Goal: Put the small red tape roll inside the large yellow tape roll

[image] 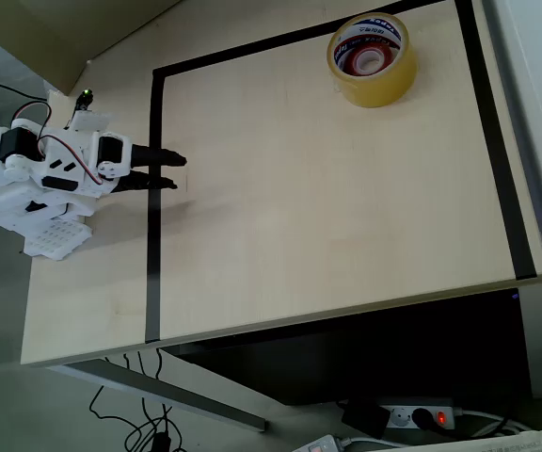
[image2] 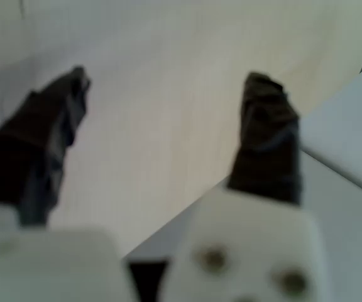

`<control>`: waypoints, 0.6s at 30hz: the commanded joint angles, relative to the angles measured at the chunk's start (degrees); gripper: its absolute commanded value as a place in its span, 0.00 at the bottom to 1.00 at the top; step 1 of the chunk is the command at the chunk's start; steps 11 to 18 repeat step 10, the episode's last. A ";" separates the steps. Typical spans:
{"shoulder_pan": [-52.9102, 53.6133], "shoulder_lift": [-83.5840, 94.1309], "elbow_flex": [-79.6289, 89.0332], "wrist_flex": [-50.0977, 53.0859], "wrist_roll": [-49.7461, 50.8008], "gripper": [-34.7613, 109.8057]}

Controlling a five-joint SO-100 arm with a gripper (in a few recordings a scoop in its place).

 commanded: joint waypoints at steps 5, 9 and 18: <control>-0.44 -0.26 -0.26 10.20 -0.09 0.42; 0.26 -0.26 -0.26 10.20 -0.09 0.42; 0.26 -0.26 -0.26 10.20 -0.09 0.42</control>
